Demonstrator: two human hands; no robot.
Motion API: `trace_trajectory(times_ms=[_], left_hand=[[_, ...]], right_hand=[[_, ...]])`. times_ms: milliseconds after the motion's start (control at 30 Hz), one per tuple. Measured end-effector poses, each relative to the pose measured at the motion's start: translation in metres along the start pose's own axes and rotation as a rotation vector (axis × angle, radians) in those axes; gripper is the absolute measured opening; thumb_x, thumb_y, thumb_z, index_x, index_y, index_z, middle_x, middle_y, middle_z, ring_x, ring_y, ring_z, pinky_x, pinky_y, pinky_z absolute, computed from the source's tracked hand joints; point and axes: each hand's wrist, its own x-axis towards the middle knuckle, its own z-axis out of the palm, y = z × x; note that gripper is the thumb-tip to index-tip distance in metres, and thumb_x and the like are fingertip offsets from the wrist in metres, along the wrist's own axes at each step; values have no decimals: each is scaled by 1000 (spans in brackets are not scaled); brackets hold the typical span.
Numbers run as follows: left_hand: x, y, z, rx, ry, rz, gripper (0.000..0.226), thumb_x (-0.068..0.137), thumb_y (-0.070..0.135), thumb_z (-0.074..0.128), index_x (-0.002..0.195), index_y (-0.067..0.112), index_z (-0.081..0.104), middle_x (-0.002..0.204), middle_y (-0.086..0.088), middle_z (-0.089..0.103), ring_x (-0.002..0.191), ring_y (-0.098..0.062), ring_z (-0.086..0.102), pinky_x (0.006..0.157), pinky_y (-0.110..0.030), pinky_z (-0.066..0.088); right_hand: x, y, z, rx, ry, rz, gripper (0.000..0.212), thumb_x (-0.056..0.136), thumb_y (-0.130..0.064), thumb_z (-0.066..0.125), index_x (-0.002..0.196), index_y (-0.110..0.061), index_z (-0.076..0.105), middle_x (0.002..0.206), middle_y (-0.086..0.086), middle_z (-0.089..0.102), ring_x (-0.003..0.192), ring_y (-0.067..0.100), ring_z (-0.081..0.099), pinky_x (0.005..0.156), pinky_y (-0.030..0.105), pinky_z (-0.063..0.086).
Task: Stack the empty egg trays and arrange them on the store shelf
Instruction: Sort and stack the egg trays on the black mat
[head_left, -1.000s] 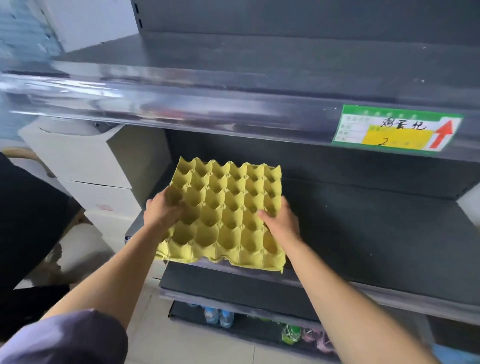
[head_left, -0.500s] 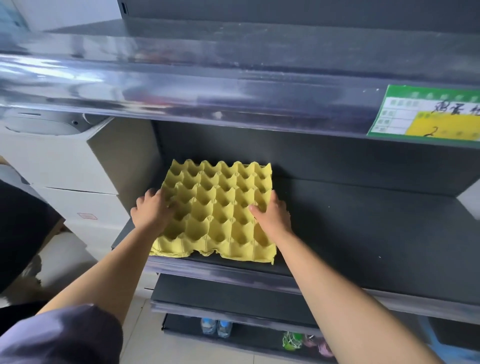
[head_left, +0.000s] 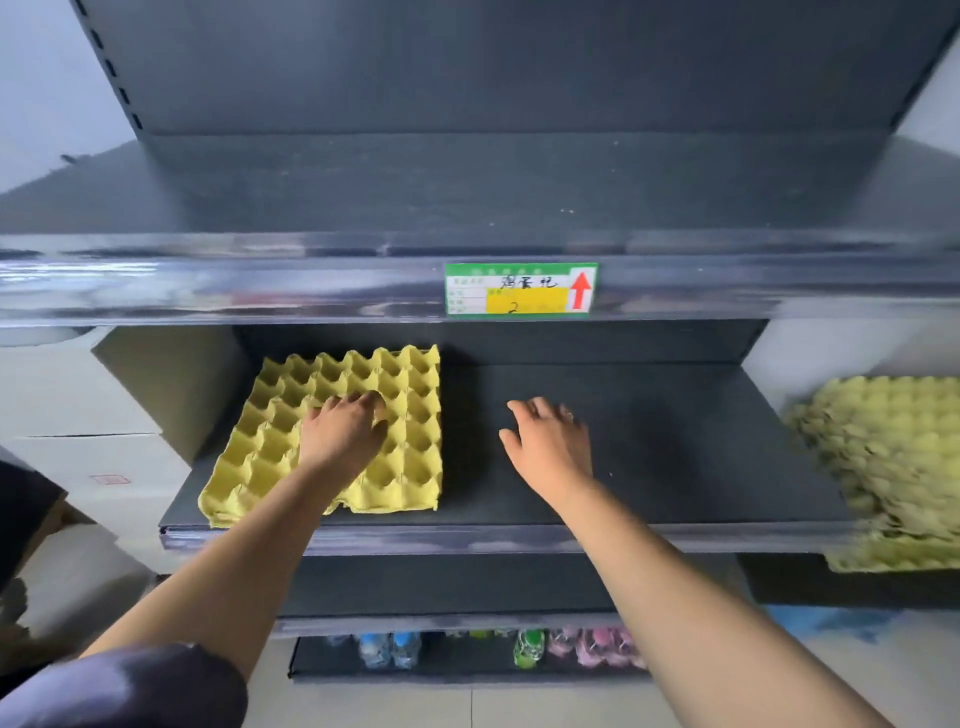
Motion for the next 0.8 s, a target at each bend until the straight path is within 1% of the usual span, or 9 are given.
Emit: trace_trajectory(times_ms=[133, 233, 300, 400, 500, 533, 633, 700, 800], left_hand=[[-21, 83, -2, -19, 29, 105, 26, 94, 33, 47, 116, 25, 56, 121, 3, 61, 113, -23, 54, 93, -36, 39], [-38, 169, -2, -135, 40, 178, 20, 91, 29, 50, 107, 22, 59, 110, 0, 66, 105, -26, 58, 86, -34, 44], [-51, 236, 0, -165, 30, 248, 20, 91, 28, 49, 107, 22, 59, 108, 1, 66, 103, -25, 58, 85, -33, 43], [-67, 327, 2, -180, 45, 347, 21, 93, 27, 45, 108, 20, 58, 105, 4, 65, 100, -23, 58, 83, -31, 40], [-78, 408, 7, -174, 47, 484, 23, 94, 27, 44, 110, 20, 58, 104, 4, 64, 99, -20, 58, 82, -29, 40], [-80, 428, 9, -176, 39, 520, 23, 94, 26, 44, 111, 20, 59, 104, 5, 64, 98, -20, 58, 81, -29, 41], [-77, 492, 20, -198, 6, 616, 23, 94, 25, 44, 110, 20, 60, 103, 6, 64, 97, -19, 59, 79, -29, 43], [-71, 531, 29, -226, -39, 662, 22, 95, 24, 43, 110, 20, 60, 103, 5, 64, 97, -21, 60, 77, -29, 43], [-53, 594, 46, -241, -88, 737, 24, 95, 27, 44, 113, 22, 59, 108, 5, 63, 98, -22, 60, 82, -32, 48]], right_hand=[[-36, 79, -30, -14, 41, 31, 40, 98, -38, 40, 135, -23, 47, 134, 2, 51, 119, 28, 47, 94, 37, 41], [-74, 155, -57, -20, 71, 64, 38, 98, -36, 41, 133, -23, 49, 134, 1, 52, 119, 29, 46, 94, 36, 39], [-99, 212, -76, -48, 101, 72, 36, 98, -34, 42, 131, -23, 51, 130, 1, 55, 117, 28, 47, 92, 36, 40], [-129, 288, -99, -69, 132, 107, 33, 95, -32, 46, 124, -21, 57, 120, 3, 61, 109, 31, 53, 87, 37, 43], [-156, 358, -115, -76, 185, 172, 25, 89, -25, 54, 107, -14, 66, 101, 9, 66, 94, 35, 61, 75, 38, 47], [-162, 376, -118, -87, 191, 189, 24, 89, -25, 54, 105, -13, 66, 100, 9, 67, 92, 35, 61, 73, 38, 48], [-175, 433, -129, -105, 180, 233, 30, 93, -29, 49, 116, -19, 64, 108, 3, 65, 98, 30, 60, 76, 37, 49], [-178, 468, -133, -100, 178, 266, 30, 94, -31, 48, 119, -21, 63, 111, 2, 64, 102, 28, 58, 80, 36, 48], [-177, 525, -139, -104, 172, 320, 30, 95, -30, 48, 120, -21, 62, 116, 2, 63, 107, 27, 56, 83, 36, 46]])
